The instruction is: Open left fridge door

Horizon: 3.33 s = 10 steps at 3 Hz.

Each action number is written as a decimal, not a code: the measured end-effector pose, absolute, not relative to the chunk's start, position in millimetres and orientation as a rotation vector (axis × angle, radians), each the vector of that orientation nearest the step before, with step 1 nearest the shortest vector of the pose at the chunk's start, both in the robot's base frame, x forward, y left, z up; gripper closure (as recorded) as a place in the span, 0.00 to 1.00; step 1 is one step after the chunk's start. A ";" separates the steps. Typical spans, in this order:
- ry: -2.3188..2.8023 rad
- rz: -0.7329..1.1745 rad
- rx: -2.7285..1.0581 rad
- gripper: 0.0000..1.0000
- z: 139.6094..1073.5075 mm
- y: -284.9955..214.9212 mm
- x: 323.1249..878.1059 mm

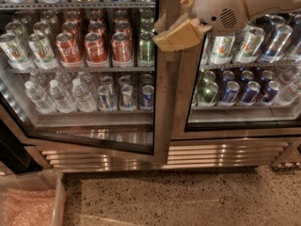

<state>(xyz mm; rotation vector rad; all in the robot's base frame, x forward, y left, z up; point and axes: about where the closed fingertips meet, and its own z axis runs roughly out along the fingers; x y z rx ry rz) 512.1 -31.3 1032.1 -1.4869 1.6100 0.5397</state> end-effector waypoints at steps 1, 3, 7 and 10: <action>1.607 0.540 -1.502 0.37 1032.8 -24.5 514.6; 1.605 0.537 -1.527 0.58 1035.6 -25.1 493.6; 1.631 0.470 -1.481 0.51 1042.8 -34.7 459.0; 1.708 0.229 -1.309 0.46 1063.6 -65.2 369.0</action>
Offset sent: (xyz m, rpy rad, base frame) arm 0.0110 0.0173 0.0007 -0.0240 0.0050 0.0256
